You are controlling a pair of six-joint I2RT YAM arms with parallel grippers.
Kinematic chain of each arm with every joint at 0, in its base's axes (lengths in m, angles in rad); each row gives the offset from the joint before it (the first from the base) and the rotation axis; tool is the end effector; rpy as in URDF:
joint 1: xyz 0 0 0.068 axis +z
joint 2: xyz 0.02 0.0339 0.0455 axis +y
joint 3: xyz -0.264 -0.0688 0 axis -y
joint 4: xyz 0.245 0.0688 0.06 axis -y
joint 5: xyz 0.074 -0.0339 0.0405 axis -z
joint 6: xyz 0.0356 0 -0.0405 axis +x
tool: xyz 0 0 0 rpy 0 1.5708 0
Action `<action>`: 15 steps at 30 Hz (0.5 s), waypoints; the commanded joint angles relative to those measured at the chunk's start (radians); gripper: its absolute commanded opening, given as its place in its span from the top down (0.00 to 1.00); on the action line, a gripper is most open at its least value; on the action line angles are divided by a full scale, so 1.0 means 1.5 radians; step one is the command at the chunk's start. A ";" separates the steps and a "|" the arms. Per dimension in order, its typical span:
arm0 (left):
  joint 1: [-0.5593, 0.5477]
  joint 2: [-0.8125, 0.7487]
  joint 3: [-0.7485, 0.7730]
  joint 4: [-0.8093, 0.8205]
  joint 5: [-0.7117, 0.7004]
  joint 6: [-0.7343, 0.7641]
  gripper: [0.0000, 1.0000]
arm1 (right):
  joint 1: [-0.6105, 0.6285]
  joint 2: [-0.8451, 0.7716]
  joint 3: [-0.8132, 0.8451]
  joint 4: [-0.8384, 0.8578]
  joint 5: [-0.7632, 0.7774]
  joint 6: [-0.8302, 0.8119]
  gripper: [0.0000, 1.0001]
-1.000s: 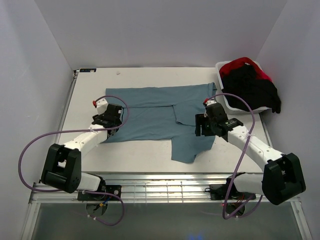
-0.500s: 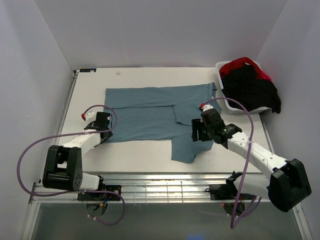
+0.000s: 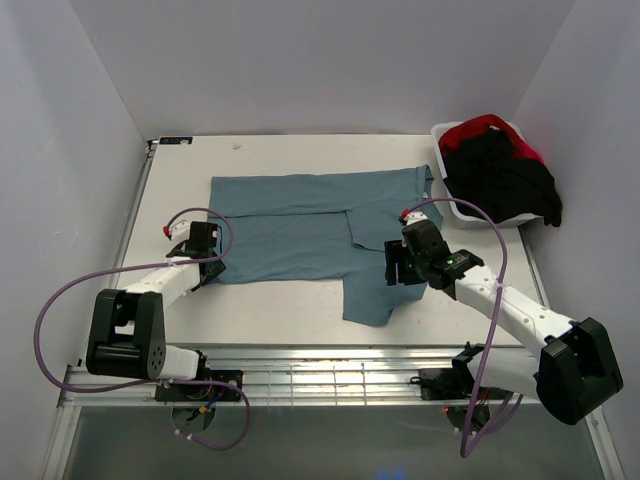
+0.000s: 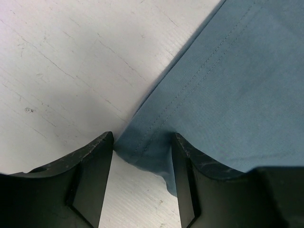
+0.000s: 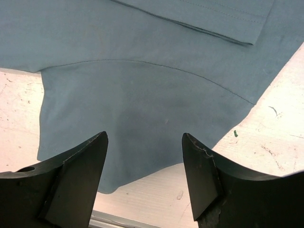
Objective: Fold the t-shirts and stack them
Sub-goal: Grap the side of the flattened tshirt closest away from the robot with both arms
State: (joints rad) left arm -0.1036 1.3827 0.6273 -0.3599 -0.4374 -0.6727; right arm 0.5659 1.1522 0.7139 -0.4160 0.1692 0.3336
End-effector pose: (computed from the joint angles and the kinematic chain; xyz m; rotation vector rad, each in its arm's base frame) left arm 0.2372 -0.0095 0.1531 -0.8402 2.4055 0.3003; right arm 0.1987 0.1191 0.2228 -0.2040 2.4109 0.2089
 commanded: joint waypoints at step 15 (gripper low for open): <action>0.000 -0.026 0.007 -0.029 0.004 -0.012 0.49 | 0.055 0.002 -0.111 -0.010 0.022 0.080 0.30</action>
State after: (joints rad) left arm -0.1040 1.3594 0.6277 -0.3927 -0.4290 -0.6819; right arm 0.6373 1.1542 0.5617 -0.4320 0.1818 0.4095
